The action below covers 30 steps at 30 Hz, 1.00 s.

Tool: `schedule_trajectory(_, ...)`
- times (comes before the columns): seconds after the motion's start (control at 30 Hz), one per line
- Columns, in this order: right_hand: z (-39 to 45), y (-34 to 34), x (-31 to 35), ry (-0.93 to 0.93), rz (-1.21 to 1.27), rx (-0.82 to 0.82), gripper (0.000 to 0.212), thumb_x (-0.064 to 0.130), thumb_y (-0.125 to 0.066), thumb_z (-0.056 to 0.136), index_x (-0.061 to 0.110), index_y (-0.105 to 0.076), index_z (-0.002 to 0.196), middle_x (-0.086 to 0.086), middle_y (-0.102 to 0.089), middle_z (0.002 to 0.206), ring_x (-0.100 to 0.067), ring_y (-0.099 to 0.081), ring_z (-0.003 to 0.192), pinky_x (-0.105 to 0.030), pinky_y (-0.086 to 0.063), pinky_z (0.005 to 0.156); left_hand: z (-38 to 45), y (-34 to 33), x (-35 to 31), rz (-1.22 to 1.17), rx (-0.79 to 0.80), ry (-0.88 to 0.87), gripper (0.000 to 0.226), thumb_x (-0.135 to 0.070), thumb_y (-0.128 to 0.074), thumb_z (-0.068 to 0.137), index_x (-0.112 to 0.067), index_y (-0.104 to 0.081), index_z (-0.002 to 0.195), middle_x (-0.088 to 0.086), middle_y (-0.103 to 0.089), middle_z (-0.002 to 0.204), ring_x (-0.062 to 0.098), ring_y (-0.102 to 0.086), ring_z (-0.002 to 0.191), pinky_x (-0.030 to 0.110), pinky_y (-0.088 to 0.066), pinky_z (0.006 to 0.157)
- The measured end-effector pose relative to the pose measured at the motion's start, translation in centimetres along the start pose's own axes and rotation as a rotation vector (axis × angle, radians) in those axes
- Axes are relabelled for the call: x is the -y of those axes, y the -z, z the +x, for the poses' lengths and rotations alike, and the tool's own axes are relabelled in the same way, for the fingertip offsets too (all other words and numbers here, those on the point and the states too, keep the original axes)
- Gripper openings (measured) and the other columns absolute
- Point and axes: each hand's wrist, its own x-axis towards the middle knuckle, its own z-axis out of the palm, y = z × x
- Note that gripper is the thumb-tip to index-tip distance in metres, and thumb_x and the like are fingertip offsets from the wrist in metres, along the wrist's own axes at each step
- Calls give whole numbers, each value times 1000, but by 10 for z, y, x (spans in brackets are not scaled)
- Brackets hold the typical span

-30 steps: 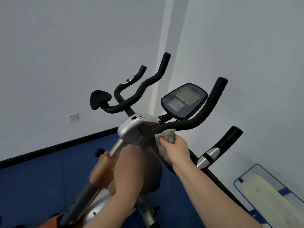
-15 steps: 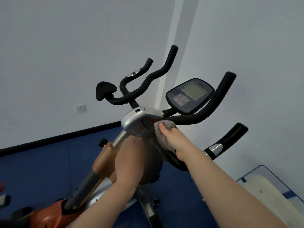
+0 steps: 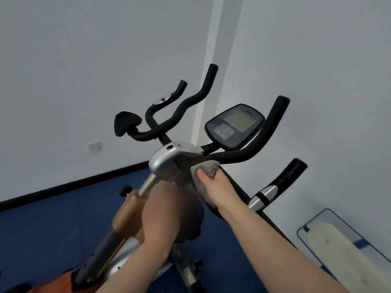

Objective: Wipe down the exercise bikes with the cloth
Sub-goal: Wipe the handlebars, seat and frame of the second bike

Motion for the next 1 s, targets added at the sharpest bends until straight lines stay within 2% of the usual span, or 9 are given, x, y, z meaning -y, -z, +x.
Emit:
schedule_trajectory(0.1,-4,2,-3,11,-106,66,42,50,-48,97,24,-50,130,7,-61,114,-15,-58,109,-33,-46,94,2,0,1,-11,-2,-1,27,-42,-42,96,-31,-52,74,-5,-59,61,3,-59,58,26,-42,55)
schedule_trajectory(0.2,6,2,16,-81,15,57,39,48,-43,100,15,-56,115,-1,-62,102,-20,-60,102,-33,-48,89,1,0,0,-13,1,-5,30,-44,-40,97,-31,-51,72,-7,-59,64,5,-59,60,30,-43,55)
schedule_trajectory(0.33,1,10,5,-63,130,175,39,35,-54,99,14,-53,132,-3,-64,125,-19,-61,115,-39,-46,105,1,1,1,-20,0,-16,30,-44,-40,98,-31,-50,72,-8,-57,65,5,-58,62,32,-42,57)
schedule_trajectory(0.43,-5,16,-2,13,-28,264,40,36,-54,98,24,-50,136,7,-61,128,-7,-57,118,-28,-44,102,2,0,3,-22,0,-15,28,-47,-39,97,-34,-50,75,-9,-59,69,5,-58,64,36,-48,59)
schedule_trajectory(0.57,3,10,17,72,-216,221,44,38,-45,102,15,-48,138,-3,-56,134,-19,-50,127,-31,-37,107,1,0,2,-32,1,-19,31,-46,-40,98,-32,-50,73,-12,-60,73,5,-59,65,29,-42,57)
schedule_trajectory(0.7,-25,21,14,178,-934,243,46,43,-47,99,9,-39,129,-12,-61,114,-31,-58,101,-33,-39,75,0,2,2,-33,14,-13,32,-46,-40,98,-32,-49,71,-12,-60,73,5,-58,63,25,-38,55)
schedule_trajectory(0.77,-38,34,7,226,-1212,269,50,44,-50,95,7,-36,125,-11,-61,102,-29,-53,85,-35,-37,67,0,1,4,-21,21,-7,32,-48,-39,98,-32,-49,72,-12,-60,74,5,-58,63,27,-39,54)
schedule_trajectory(0.9,-20,28,18,145,-1243,339,60,49,-47,95,2,-38,131,-14,-60,116,-32,-58,99,-38,-45,78,0,0,4,-14,0,-7,32,-47,-40,98,-30,-46,71,-10,-58,72,5,-57,61,26,-39,54)
schedule_trajectory(1.0,-7,11,24,111,-1013,247,62,56,-44,96,5,-44,132,-16,-59,126,-34,-56,115,-37,-45,89,0,0,2,7,-6,-9,31,-45,-41,99,-30,-47,73,-7,-57,66,4,-57,63,29,-42,56)
